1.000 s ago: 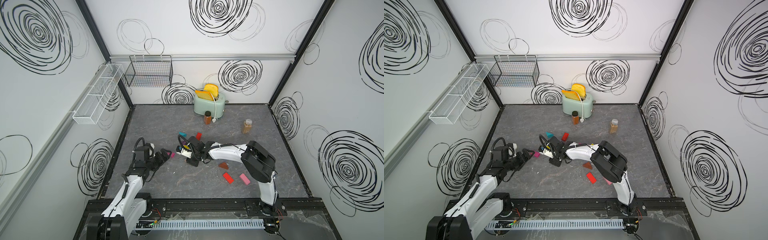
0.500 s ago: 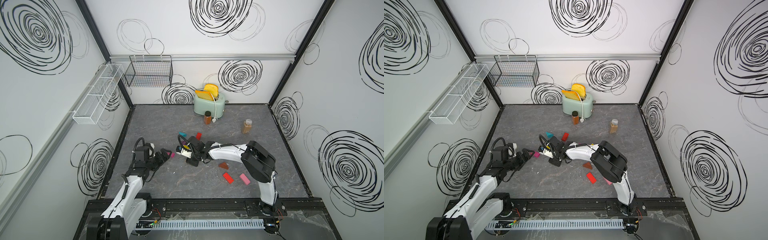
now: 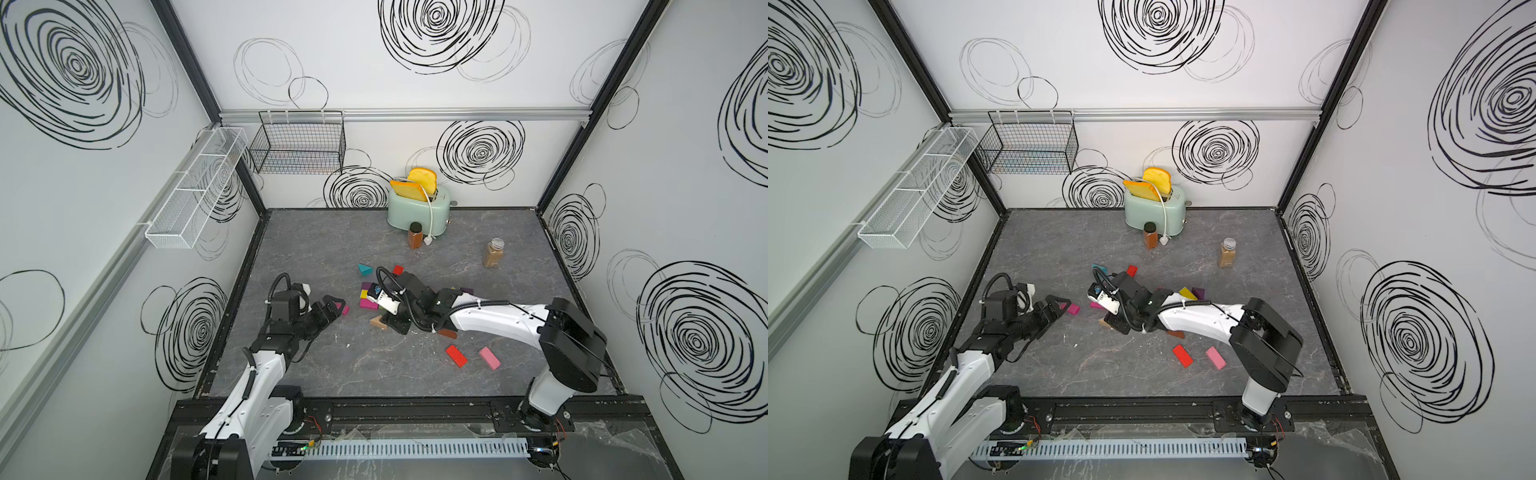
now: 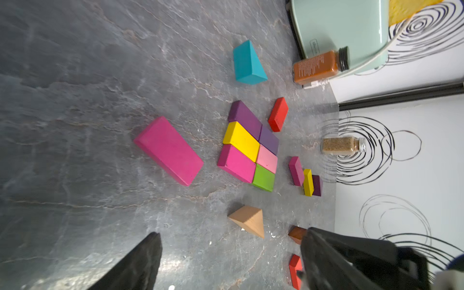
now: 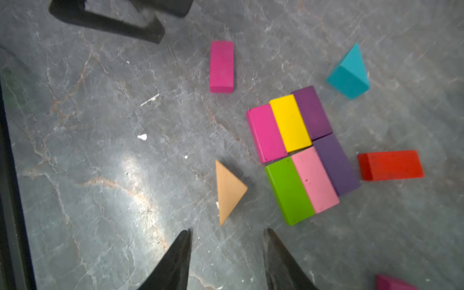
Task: Assemble a piece of candy with building blocks
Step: Place the building block at the center of the board, then assemble the building block at the center of the board.
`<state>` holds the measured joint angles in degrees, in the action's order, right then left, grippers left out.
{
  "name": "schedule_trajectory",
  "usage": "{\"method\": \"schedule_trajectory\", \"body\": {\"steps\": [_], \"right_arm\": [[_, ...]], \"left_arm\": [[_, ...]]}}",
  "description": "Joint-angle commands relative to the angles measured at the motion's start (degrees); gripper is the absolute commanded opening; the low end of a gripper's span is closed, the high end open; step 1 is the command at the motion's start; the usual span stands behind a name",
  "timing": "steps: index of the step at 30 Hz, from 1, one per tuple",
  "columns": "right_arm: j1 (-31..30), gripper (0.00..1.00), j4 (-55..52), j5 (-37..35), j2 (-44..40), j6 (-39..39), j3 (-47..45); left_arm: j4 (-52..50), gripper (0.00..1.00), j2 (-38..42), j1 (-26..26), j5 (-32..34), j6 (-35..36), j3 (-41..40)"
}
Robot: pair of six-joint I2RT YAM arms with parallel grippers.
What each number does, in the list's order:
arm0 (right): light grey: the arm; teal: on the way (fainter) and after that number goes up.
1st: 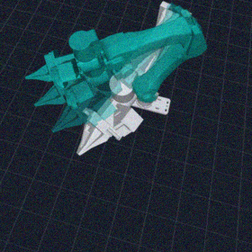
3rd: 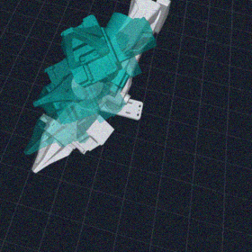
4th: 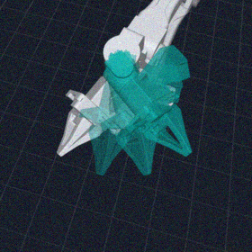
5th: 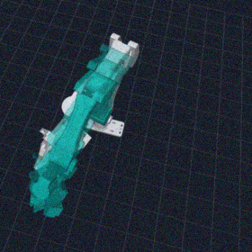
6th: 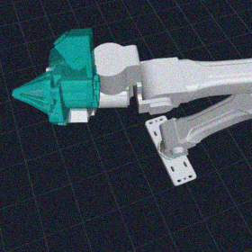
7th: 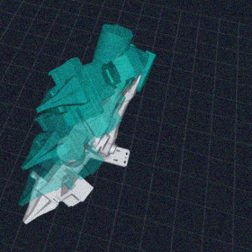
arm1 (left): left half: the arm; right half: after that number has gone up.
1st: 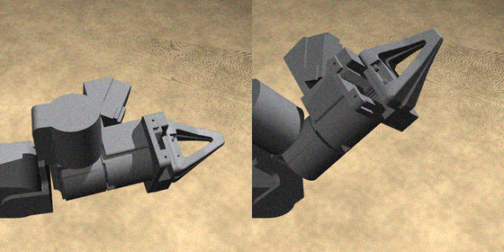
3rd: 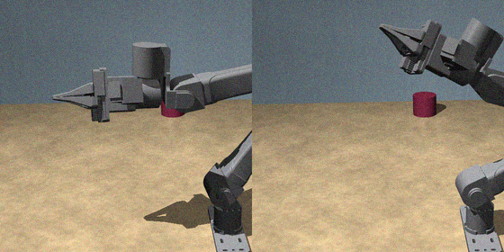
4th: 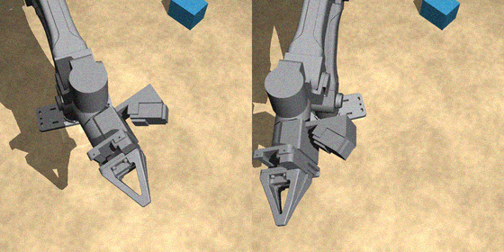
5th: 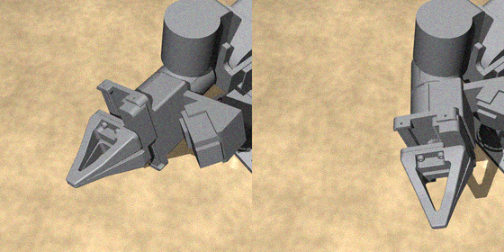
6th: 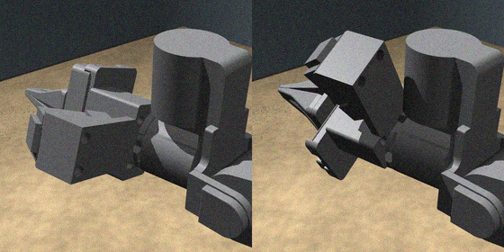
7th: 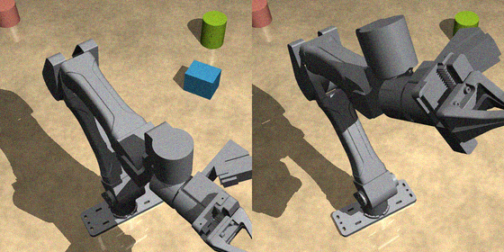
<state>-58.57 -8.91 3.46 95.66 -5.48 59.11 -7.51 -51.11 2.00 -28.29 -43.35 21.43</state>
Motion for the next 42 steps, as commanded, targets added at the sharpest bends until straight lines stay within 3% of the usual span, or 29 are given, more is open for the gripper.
{"method": "schedule_trajectory", "body": {"steps": [1,6,26,42], "right_arm": [[-0.87,0.47,4.54,0.98,1.49,4.59,-3.86],[-0.51,0.45,8.22,1.75,4.81,3.86,-4.28],[1.52,0.35,14.04,2.94,10.94,3.77,-1.57],[2.75,0.32,12.99,0.51,13.93,6.24,0.95]], "left_arm": [[1.73,0.85,-1.06,3.52,0.61,0.96,1.87],[3.29,0.84,-0.97,5.53,1.13,-0.88,0.21],[2.51,0.84,-0.48,4.83,1.66,-0.06,-0.77],[2.19,0.84,-0.3,4.38,1.66,0.11,-0.6]]}}
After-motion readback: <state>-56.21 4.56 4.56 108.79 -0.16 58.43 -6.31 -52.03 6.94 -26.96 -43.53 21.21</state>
